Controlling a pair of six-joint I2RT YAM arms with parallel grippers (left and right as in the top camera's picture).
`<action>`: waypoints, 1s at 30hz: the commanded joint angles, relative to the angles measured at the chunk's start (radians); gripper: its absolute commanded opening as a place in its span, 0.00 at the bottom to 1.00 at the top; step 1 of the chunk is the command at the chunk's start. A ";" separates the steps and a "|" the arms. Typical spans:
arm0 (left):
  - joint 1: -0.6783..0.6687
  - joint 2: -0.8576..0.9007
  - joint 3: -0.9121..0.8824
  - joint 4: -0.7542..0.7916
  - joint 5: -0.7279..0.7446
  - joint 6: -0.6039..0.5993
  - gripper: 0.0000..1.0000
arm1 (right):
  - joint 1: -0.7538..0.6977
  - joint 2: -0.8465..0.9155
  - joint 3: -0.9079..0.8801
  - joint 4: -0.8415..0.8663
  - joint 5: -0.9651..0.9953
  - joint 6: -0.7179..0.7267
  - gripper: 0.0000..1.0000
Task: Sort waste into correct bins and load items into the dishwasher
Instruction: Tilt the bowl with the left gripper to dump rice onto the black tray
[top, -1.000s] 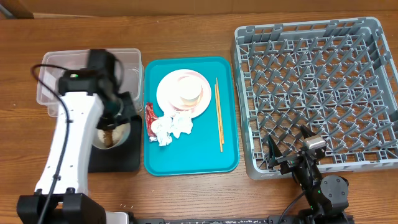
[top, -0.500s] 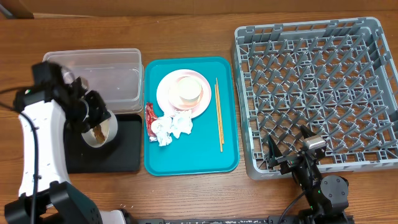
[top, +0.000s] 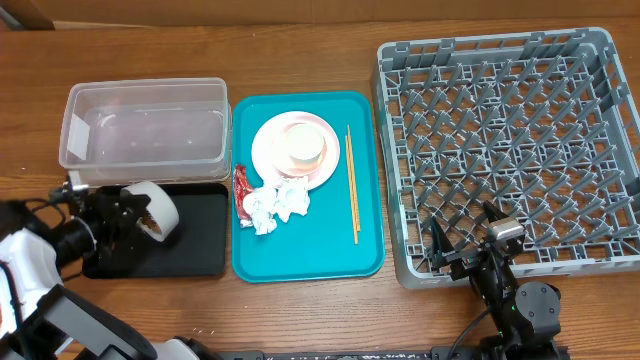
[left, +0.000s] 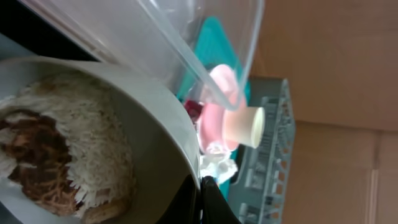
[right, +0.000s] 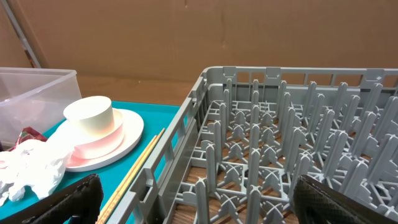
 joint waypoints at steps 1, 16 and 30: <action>0.041 -0.025 -0.057 0.048 0.199 0.052 0.04 | 0.003 -0.012 0.000 0.002 -0.001 -0.002 1.00; 0.079 -0.025 -0.088 0.084 0.275 0.024 0.04 | 0.003 -0.012 0.000 0.002 -0.001 -0.001 1.00; 0.091 -0.025 -0.088 -0.059 0.330 0.076 0.04 | 0.003 -0.012 0.000 0.002 -0.001 -0.002 1.00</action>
